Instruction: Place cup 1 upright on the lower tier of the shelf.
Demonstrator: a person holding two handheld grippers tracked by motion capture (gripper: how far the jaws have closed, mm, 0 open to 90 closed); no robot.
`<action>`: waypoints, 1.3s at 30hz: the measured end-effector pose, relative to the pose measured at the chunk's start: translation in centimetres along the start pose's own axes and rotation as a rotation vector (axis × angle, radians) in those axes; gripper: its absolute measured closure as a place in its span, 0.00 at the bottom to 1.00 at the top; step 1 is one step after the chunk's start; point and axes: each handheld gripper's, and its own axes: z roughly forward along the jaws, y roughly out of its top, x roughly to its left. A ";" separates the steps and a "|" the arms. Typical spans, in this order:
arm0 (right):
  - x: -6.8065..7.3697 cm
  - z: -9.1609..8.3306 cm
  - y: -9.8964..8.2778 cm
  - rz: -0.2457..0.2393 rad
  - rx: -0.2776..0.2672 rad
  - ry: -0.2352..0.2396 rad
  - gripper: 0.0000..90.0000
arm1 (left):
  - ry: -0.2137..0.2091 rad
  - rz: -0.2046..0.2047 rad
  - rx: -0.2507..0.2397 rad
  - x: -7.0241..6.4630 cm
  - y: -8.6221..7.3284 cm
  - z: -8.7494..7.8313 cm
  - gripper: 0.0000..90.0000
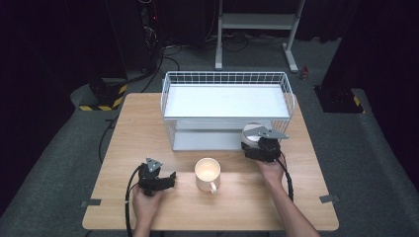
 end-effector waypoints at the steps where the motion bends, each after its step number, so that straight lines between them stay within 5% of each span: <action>1: 0.0 0.2 0.1 -0.005 0.002 -0.005 0.21 | 0.000 0.000 0.000 0.0 0.0 0.0 0.18; 22: -0.4 2.2 0.9 -0.020 -0.004 -0.056 0.20 | 0.001 0.001 -0.001 0.0 0.0 0.0 0.18; 39: -0.4 1.5 0.8 -0.004 0.021 -0.042 0.12 | 0.003 -0.004 -0.004 0.0 0.0 0.0 0.18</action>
